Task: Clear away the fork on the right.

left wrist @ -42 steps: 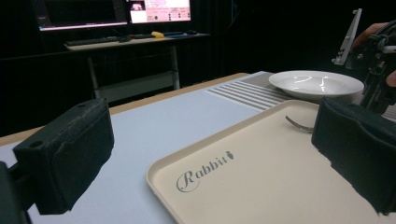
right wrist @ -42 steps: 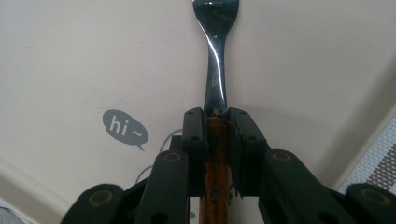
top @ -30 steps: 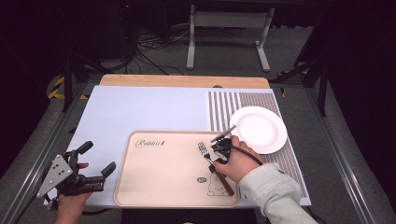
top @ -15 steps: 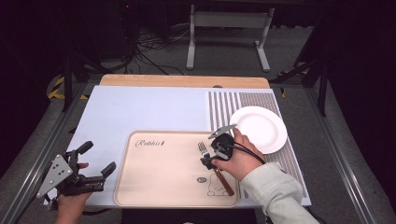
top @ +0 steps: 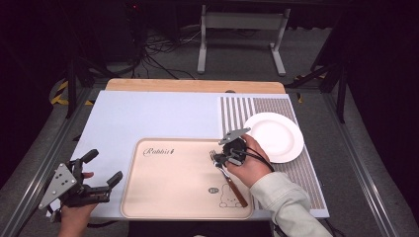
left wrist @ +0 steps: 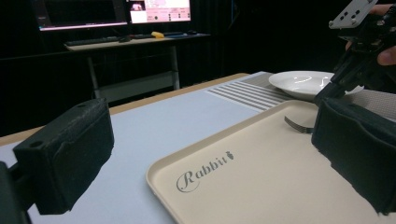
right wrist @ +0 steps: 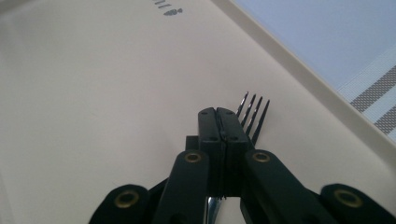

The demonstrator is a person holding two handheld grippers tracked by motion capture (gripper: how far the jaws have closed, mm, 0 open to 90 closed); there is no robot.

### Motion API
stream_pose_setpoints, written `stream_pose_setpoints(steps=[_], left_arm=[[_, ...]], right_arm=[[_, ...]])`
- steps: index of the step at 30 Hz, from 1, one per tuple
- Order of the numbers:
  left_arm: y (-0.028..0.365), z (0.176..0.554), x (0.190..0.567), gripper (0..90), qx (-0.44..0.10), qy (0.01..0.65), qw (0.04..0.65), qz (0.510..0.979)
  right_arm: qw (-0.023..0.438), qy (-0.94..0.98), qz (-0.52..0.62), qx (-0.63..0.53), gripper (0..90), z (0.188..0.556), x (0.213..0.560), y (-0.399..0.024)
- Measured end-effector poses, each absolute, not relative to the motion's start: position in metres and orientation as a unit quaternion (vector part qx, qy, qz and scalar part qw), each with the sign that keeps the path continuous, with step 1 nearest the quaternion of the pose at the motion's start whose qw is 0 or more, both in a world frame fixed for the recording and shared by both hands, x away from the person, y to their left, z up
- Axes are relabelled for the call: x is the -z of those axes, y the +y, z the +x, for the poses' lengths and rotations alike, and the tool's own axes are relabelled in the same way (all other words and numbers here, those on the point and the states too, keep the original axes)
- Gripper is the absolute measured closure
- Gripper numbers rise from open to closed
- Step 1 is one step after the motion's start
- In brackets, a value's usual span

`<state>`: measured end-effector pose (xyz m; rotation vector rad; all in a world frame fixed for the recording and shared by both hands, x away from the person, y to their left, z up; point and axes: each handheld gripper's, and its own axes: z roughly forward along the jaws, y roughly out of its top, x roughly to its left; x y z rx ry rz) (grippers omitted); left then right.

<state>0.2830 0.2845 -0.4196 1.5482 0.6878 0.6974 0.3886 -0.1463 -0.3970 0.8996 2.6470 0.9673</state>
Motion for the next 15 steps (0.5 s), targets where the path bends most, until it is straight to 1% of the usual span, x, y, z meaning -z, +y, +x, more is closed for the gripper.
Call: stream_pose_setpoints(steps=[15], left_arm=[[0.285,0.283,0.420,0.0,-0.302,0.297,0.610,0.670]], right_arm=[[0.068,0.904,0.294,-0.303,90.0,0.395,0.417,-0.139]])
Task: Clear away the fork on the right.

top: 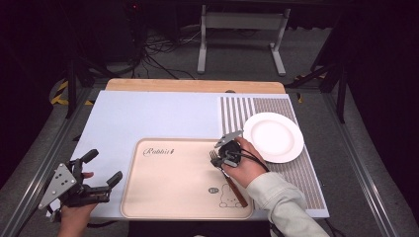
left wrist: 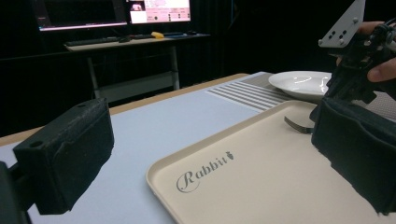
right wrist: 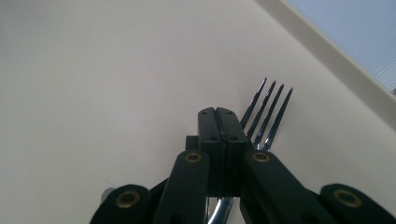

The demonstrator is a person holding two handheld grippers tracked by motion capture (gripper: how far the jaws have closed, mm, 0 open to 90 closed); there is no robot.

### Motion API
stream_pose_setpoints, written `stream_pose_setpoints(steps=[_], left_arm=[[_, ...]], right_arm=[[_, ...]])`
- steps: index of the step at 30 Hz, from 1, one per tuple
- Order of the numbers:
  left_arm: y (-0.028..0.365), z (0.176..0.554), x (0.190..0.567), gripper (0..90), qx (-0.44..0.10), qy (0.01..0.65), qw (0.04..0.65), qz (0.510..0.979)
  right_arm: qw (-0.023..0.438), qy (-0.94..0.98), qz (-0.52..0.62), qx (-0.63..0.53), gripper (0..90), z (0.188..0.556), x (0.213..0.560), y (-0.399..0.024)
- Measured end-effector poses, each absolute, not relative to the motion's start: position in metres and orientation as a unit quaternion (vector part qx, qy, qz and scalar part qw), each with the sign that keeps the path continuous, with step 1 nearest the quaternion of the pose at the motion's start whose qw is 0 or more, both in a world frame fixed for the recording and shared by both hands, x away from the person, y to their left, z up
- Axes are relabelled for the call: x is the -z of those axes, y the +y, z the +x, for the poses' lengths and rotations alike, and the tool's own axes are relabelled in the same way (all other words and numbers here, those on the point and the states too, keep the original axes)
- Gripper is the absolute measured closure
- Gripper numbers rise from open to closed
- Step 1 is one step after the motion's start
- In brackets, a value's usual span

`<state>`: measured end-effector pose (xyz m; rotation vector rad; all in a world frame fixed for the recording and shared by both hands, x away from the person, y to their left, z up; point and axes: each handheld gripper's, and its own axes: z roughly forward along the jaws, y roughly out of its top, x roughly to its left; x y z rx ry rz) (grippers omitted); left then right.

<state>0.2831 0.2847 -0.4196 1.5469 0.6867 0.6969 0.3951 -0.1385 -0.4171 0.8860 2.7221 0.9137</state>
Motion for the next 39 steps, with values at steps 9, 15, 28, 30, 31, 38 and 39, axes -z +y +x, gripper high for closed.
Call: stream_pose_setpoints(steps=[9,15,28,30,31,38,39], left_arm=[[0.285,0.283,0.419,0.0,-0.302,0.297,0.610,0.670],[0.285,0.283,0.420,0.0,-0.302,0.297,0.610,0.670],[0.285,0.283,0.419,0.0,-0.302,0.297,0.610,0.670],[0.285,0.283,0.419,0.0,-0.302,0.297,0.610,0.670],[0.285,0.283,0.419,0.0,-0.302,0.297,0.610,0.670],[0.285,0.283,0.420,0.0,-0.302,0.297,0.609,0.671],[0.285,0.283,0.420,0.0,-0.302,0.297,0.609,0.671]], right_arm=[[0.057,0.911,0.298,-0.279,90.0,0.395,0.426,-0.135],[0.054,0.915,0.300,-0.265,90.0,0.397,0.432,-0.136],[0.059,0.913,0.308,-0.262,90.0,0.398,0.433,-0.137],[0.062,0.912,0.311,-0.261,90.0,0.399,0.433,-0.139],[0.063,0.911,0.314,-0.260,90.0,0.399,0.433,-0.140],[0.075,0.903,0.337,-0.256,90.0,0.404,0.432,-0.150],[0.076,0.902,0.339,-0.255,90.0,0.405,0.432,-0.152]])
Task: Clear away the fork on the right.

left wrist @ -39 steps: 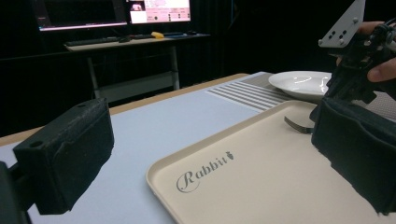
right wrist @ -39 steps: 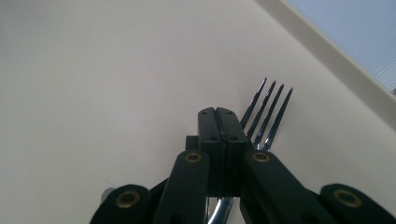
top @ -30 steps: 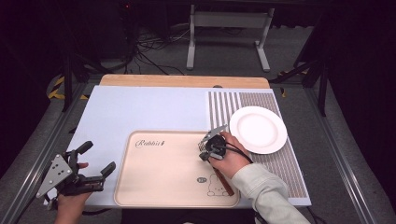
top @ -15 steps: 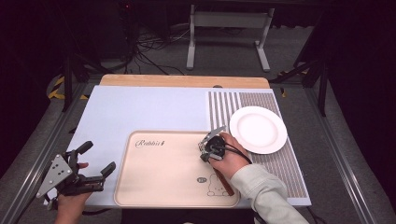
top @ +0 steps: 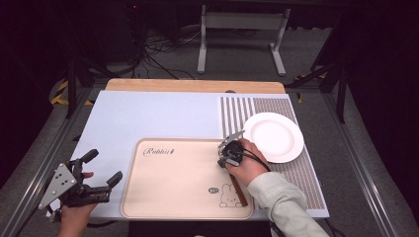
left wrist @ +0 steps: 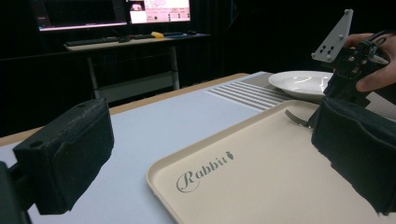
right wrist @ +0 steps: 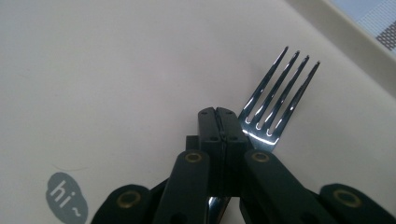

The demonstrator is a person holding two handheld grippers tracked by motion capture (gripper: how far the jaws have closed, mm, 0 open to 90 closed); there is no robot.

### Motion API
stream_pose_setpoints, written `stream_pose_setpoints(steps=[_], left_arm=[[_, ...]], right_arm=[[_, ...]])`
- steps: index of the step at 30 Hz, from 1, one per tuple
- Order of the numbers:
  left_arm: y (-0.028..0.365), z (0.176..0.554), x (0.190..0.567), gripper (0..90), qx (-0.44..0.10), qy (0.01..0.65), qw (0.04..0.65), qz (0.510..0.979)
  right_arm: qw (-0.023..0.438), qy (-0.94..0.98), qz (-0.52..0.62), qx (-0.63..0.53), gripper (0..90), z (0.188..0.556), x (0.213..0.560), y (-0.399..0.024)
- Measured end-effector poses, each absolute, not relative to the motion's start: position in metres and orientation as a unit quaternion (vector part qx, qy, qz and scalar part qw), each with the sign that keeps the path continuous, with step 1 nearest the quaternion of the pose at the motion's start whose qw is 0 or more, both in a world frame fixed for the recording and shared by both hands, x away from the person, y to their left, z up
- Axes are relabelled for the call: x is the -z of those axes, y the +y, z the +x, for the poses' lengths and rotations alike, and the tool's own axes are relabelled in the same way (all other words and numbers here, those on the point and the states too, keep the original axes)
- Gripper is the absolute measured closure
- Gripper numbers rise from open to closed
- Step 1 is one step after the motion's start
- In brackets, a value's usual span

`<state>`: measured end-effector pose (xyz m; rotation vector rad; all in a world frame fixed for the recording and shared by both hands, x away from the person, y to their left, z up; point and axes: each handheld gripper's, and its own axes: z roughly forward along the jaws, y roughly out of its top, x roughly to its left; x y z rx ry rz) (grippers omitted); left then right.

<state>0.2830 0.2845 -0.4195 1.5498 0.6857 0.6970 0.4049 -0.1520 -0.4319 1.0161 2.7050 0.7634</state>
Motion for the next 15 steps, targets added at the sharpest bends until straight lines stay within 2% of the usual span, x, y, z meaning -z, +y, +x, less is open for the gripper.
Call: stream_pose_setpoints(steps=[15], left_arm=[[0.285,0.283,0.420,0.0,-0.301,0.298,0.609,0.671]], right_arm=[[0.092,0.885,0.385,-0.246,90.0,0.410,0.431,-0.173]])
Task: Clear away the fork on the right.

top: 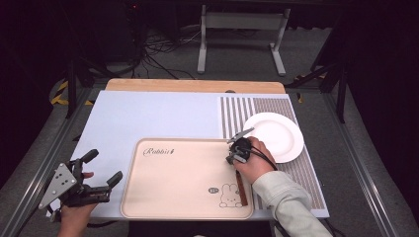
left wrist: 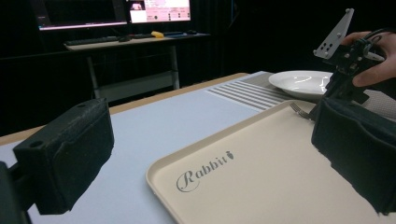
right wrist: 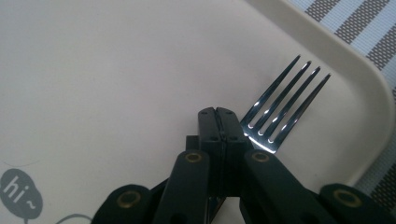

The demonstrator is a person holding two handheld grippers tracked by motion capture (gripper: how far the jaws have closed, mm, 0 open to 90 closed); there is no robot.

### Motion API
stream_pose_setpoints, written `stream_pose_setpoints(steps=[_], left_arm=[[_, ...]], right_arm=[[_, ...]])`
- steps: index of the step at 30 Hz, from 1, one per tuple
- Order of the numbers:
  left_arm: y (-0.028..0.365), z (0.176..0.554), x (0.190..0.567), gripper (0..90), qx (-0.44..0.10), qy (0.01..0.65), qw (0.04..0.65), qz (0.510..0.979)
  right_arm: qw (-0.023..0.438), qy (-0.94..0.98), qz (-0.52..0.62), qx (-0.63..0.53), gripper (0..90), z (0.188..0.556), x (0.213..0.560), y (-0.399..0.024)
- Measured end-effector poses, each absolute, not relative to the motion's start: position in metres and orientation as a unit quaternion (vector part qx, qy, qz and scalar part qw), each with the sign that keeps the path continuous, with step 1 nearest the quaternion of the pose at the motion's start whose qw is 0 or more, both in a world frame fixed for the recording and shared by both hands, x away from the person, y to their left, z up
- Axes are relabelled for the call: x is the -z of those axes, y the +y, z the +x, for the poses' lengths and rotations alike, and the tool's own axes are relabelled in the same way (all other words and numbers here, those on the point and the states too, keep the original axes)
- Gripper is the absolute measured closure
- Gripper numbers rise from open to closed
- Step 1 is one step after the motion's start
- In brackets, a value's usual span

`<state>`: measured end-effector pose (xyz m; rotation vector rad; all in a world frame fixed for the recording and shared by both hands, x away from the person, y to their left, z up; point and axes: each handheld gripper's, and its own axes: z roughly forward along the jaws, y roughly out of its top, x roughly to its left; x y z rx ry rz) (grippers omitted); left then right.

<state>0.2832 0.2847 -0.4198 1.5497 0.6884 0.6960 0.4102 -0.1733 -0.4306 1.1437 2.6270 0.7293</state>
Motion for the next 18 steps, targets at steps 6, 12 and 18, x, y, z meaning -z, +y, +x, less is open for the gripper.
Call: stream_pose_setpoints(steps=[6,12,18], left_arm=[[0.2848,0.2832,0.4198,0.0,-0.301,0.298,0.609,0.671],[0.2846,0.2832,0.4198,0.0,-0.301,0.298,0.609,0.671],[0.2847,0.2834,0.4197,0.0,-0.301,0.298,0.609,0.671]], right_arm=[[0.095,0.879,0.400,-0.242,90.0,0.4109,0.4301,-0.1795],[0.097,0.874,0.410,-0.241,90.0,0.4104,0.4300,-0.1818],[0.097,0.873,0.413,-0.241,90.0,0.4098,0.4290,-0.1832]])
